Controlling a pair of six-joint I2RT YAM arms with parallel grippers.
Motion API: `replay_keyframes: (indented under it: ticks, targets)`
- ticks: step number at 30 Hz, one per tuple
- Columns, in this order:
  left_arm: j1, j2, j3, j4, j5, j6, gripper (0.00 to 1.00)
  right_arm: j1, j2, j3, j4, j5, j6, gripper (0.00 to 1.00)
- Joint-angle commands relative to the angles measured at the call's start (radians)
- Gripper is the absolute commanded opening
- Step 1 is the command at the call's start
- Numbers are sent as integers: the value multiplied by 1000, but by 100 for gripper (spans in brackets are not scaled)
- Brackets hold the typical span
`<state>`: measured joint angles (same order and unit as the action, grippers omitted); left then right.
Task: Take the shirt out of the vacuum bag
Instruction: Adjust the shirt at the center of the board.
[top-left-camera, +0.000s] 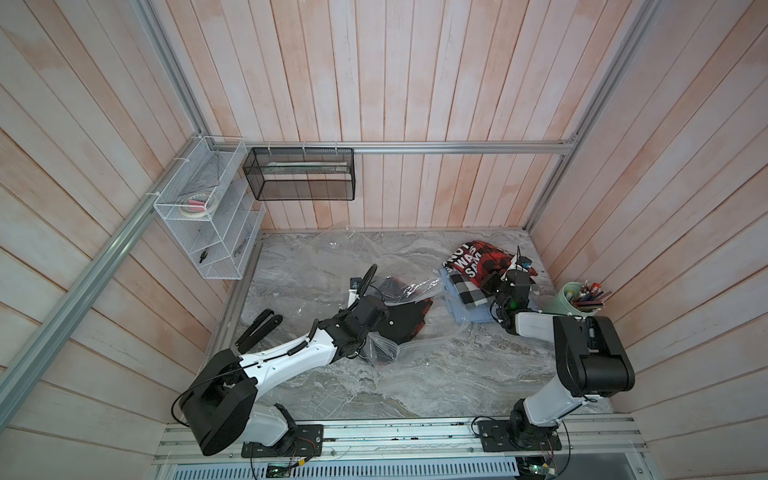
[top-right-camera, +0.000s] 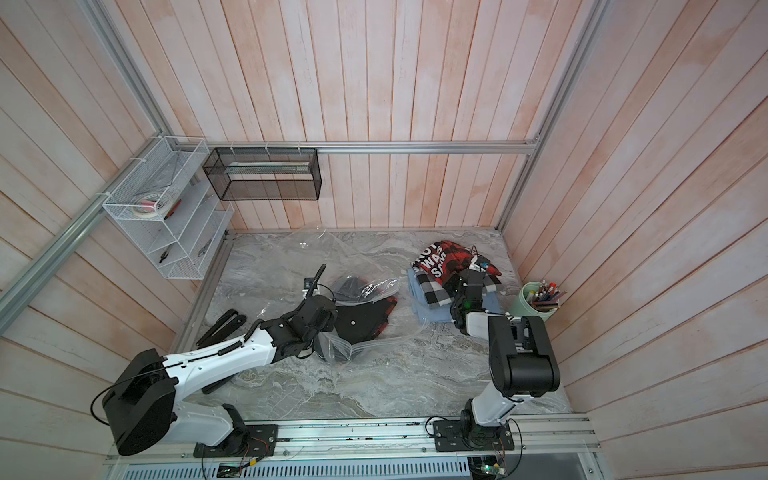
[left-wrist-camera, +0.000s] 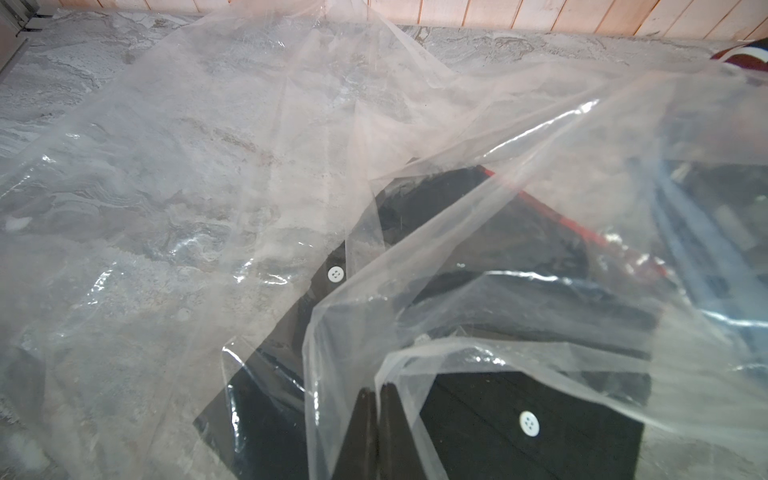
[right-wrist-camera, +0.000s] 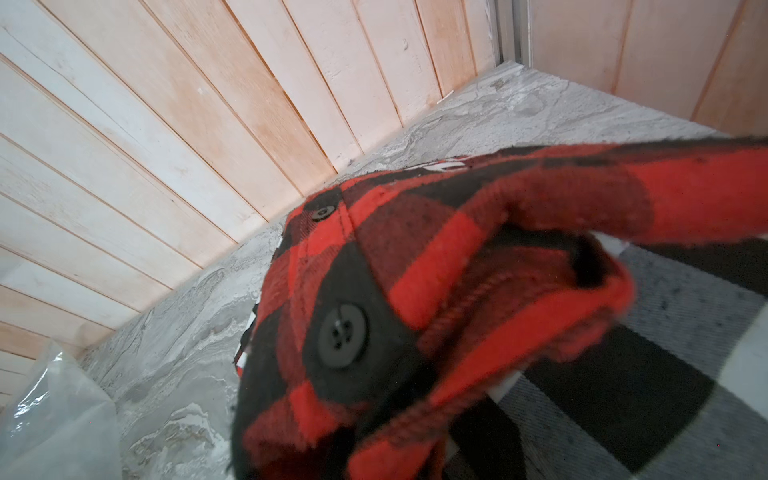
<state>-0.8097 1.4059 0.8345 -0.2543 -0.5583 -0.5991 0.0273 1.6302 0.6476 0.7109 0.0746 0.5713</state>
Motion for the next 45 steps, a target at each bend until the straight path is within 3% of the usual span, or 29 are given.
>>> replay_keyframes:
  ticks: [1, 7, 10, 20, 26, 33, 40, 45]
  targets:
    - [7, -23, -17, -18, -22, -16, 0, -20, -36, 26, -28, -35, 41, 0]
    - [7, -27, -26, -15, -14, -28, 0, -28, -42, 24, -41, -43, 45, 0]
    - [7, -30, -28, -14, -16, -25, 0, -35, -38, 7, -8, -113, 98, 0]
    - [9, -37, -10, -28, -27, -5, 0, -117, -20, 13, 168, -441, 464, 0]
    - [15, -45, 12, -41, -36, 17, 0, -122, -11, 23, 277, -524, 636, 0]
    - [27, -53, 41, -53, -41, 46, 0, -116, -29, -23, 325, -541, 692, 0]
    - [44, -55, 74, -66, -39, 87, 0, -113, -36, -178, 365, -508, 659, 0]
    - [55, -59, 68, -60, -32, 91, 0, -103, -88, -275, 262, -404, 593, 0]
